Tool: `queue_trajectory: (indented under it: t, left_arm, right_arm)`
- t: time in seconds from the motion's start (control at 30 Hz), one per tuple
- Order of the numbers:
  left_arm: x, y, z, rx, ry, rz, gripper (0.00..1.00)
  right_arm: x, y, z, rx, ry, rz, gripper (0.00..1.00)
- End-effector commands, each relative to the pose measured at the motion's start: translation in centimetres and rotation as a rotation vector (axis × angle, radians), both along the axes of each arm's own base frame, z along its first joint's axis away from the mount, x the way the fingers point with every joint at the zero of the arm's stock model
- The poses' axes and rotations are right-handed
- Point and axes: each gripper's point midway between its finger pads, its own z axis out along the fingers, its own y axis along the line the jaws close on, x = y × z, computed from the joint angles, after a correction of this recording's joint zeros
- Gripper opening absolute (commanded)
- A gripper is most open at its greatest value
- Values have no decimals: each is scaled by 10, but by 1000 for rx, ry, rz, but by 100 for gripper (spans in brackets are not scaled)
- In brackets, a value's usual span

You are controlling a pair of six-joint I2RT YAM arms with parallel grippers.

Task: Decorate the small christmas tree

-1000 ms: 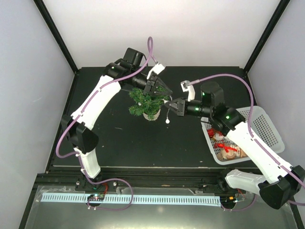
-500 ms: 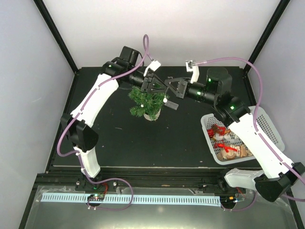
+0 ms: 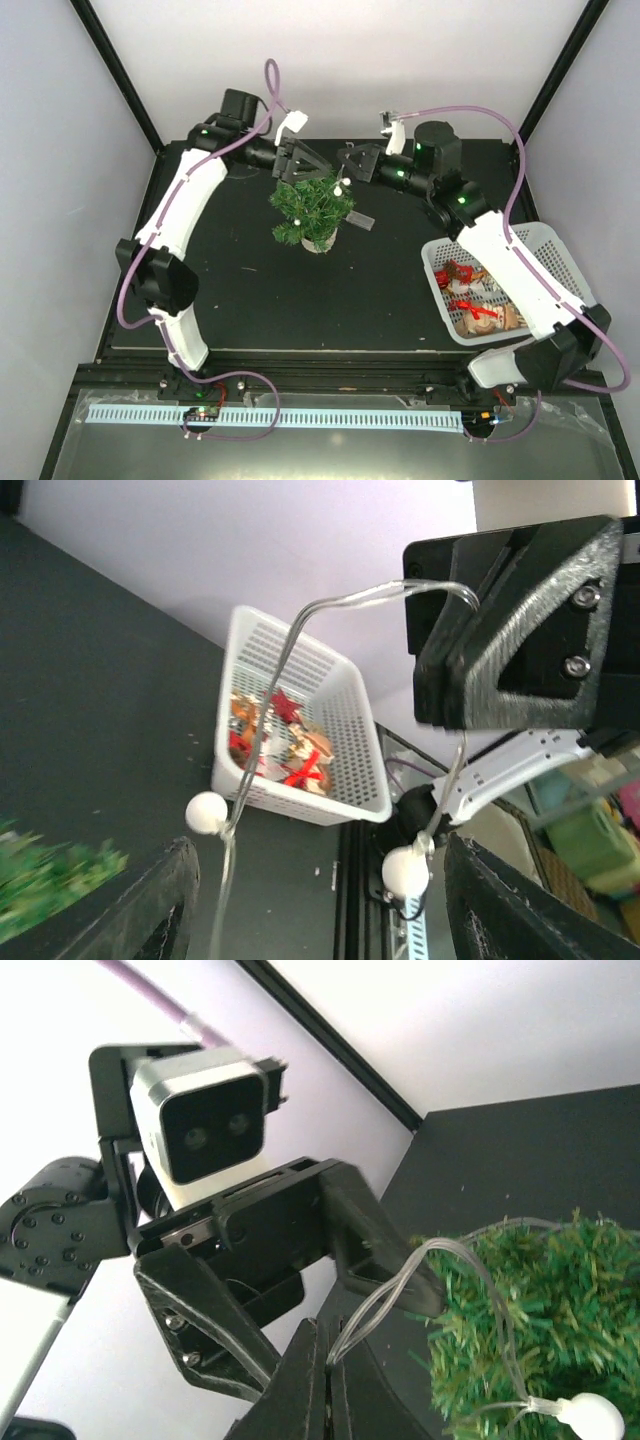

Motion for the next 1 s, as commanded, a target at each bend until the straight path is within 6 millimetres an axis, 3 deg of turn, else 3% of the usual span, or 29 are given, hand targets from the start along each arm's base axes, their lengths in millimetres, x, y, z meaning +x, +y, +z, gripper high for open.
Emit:
queue_trajectory:
  t: [0.0,0.1,0.3,0.53,0.73,0.97]
  left_arm:
    - [7,41,23,-19,-58,91,69]
    - [11,66,26,-33,-55,141,79]
    - [4,113,39,-33,-113,233,81]
    - [-4,155,35,-2,-144,316,81]
    - [-4,177,33,-9,-125,364,82]
    - [-1,189,30,-30,-104,388,81]
  right_arm:
    - [24,2,23,55,-30,-43,1]
    - [42,4,18,58,-4,-67,1]
    - [82,10,-2,9,65,-112,1]
    - [117,31,-26,8,153,-109,1]
    - [132,46,-41,25,214,-92,1]
    - [132,70,-27,61,215,-49,1]
